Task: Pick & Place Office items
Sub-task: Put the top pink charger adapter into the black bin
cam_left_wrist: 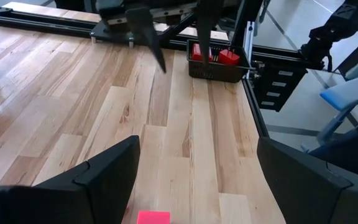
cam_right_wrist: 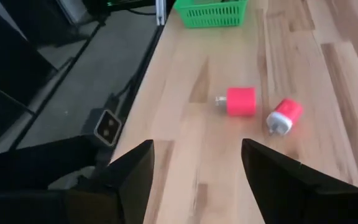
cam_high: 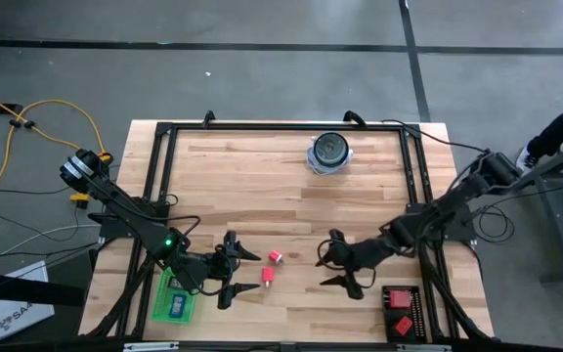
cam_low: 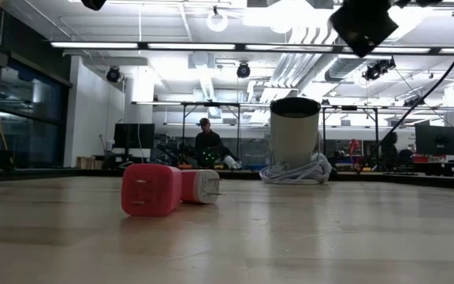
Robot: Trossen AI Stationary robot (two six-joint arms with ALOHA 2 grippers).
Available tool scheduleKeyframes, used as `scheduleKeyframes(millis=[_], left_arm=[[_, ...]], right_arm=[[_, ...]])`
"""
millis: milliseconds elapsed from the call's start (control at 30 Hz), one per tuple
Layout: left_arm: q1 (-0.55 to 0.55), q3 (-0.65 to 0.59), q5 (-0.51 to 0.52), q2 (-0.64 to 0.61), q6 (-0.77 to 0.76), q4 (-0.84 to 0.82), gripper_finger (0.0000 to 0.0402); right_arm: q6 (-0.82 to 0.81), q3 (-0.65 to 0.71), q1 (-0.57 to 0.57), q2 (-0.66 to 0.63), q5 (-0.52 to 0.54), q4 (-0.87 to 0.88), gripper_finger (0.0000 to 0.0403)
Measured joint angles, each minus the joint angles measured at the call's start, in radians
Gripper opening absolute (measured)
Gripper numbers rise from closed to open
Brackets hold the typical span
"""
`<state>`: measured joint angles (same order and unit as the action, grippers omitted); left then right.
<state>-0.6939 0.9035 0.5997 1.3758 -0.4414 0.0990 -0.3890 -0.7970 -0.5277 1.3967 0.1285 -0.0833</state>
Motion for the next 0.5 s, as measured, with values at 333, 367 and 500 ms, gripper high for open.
scheduleKeyframes(millis=[333,367,500], left_arm=[[0.000,0.000,0.000,0.000,0.000,0.000,0.0317],[0.000,0.000,0.000,0.000,0.000,0.000,0.0317],[0.000,0.000,0.000,0.000,0.000,0.000,0.0317]], right_arm=[[0.106,0.000,0.089,0.104,0.055,-0.126,0.0229],[0.106,0.000,0.100,0.114,0.055,-0.141,0.0229],[0.115,0.000,0.140,0.167,0.056,-0.189,0.0229]])
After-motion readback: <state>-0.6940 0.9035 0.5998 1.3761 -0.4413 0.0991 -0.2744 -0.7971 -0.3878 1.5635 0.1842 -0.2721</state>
